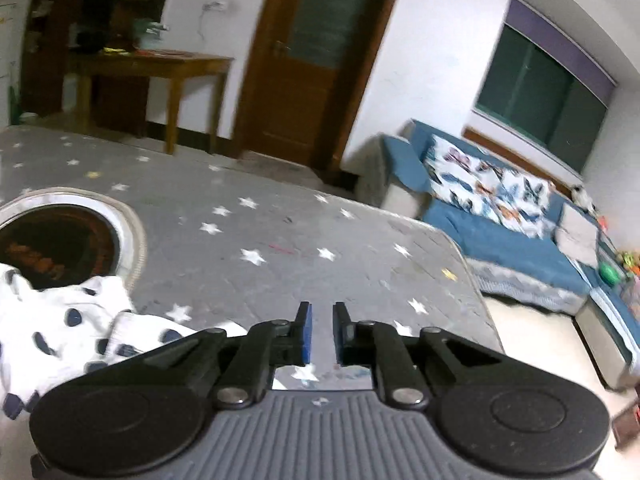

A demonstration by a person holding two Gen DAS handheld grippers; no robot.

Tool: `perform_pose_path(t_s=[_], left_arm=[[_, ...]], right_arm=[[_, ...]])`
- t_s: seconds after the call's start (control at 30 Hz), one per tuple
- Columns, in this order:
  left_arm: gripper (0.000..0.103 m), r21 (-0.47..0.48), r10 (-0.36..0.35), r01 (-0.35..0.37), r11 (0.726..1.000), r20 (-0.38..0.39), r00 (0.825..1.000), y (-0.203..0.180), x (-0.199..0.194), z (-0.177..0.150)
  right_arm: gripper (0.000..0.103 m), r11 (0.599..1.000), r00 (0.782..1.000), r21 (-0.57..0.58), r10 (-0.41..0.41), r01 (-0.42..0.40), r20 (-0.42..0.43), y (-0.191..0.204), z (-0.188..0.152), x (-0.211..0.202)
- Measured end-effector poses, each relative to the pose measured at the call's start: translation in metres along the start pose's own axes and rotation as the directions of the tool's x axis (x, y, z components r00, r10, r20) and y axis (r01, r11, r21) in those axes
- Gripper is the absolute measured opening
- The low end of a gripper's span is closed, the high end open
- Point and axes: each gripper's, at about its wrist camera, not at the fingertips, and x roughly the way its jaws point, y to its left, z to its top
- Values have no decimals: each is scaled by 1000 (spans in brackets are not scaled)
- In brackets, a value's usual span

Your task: Fold clothes

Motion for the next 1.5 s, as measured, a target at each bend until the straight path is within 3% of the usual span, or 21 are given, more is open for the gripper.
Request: perform_pose_path(t_s=[0.1, 0.17, 0.23, 0.37, 0.47, 0.5, 0.6, 0.73, 0.83, 0.9, 0.97, 1.0, 1.1, 1.2, 1.3, 1.4, 1.5], left_arm=[[81, 3, 0, 0, 1000, -8, 1000, -1, 2, -1], [81, 4, -2, 2, 1000, -7, 1000, -2, 3, 0], [81, 6, -4, 4, 1000, -3, 1000, -4, 2, 0], [85, 2, -5, 5, 1000, 2, 1000, -3, 1, -1], [85, 3, -24, 24, 1000, 1, 1000, -3, -3, -4], [85, 7, -33, 33, 999, -1, 999, -4, -5, -6], [85, 24, -56, 57, 998, -7, 998, -10, -8, -15], [85, 49, -86, 87, 995, -16, 996, -21, -10, -28], [84, 61, -102, 103, 993, -30, 994, -28, -8, -35], [85, 62, -102, 105, 993, -43, 994, -30, -5, -39], [84, 62, -102, 105, 993, -50, 994, -31, -3, -39], [84, 61, -102, 105, 993, -51, 993, -31, -2, -39], [85, 58, -102, 105, 993, -53, 993, -30, 0, -36], [84, 57, -100, 103, 993, -54, 994, -30, 2, -32], [85, 58, -95, 98, 993, -59, 994, -30, 7, -27], [84, 58, -93, 97, 994, -74, 993, -30, 12, -27], [85, 66, -94, 99, 993, -86, 992, -30, 15, -27]], right_arm=[[12, 996, 996, 21, 92, -92, -9, 5, 0, -2], [19, 985, 985, 13, 174, -174, -14, 17, 3, 1], [37, 963, 963, 0, 268, -268, -35, 34, 7, 6], [38, 927, 921, -41, 364, -373, -141, 70, 8, 26], [36, 915, 894, -32, 385, -402, -231, 86, 2, 47], [31, 915, 892, -35, 382, -401, -240, 87, 1, 51], [19, 923, 902, -35, 366, -383, -228, 84, 4, 53], [17, 946, 937, -4, 321, -325, -138, 66, 23, 49], [17, 974, 972, 11, 229, -228, -60, 50, 42, 50], [18, 990, 989, 22, 143, -142, -26, 39, 55, 54], [28, 996, 997, 34, 78, -77, -5, 31, 66, 59], [33, 997, 997, 40, 71, -71, -2, 28, 70, 60], [33, 994, 994, 36, 105, -105, -3, 29, 74, 63], [33, 974, 973, 12, 227, -227, -48, 47, 66, 66], [33, 935, 928, 0, 353, -356, -117, 70, 52, 74], [34, 898, 882, -11, 429, -440, -195, 92, 38, 86], [38, 885, 863, -34, 443, -464, -242, 102, 28, 95]])
